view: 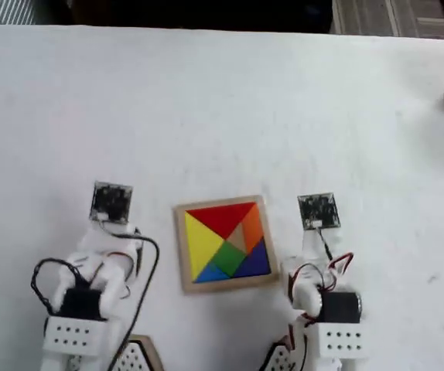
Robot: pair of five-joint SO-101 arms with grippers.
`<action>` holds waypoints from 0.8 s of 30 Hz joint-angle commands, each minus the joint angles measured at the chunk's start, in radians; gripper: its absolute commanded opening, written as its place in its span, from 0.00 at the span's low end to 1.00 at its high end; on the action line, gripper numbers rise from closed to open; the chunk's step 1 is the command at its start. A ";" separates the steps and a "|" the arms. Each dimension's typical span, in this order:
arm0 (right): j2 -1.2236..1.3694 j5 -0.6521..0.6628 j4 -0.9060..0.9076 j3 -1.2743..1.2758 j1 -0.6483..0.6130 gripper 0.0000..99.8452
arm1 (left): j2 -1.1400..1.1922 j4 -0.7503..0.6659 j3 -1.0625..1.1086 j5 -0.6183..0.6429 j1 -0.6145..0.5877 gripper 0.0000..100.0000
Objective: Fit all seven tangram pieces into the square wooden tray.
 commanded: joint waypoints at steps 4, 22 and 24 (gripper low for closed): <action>-0.203 -0.005 0.047 0.094 0.010 0.02 | -0.220 0.296 -0.011 -0.014 -0.012 0.02; -0.206 -0.003 0.068 0.094 0.005 0.02 | -0.206 0.436 -0.011 -0.014 -0.008 0.02; -0.206 -0.003 0.068 0.094 0.005 0.02 | -0.206 0.436 -0.011 -0.014 -0.010 0.02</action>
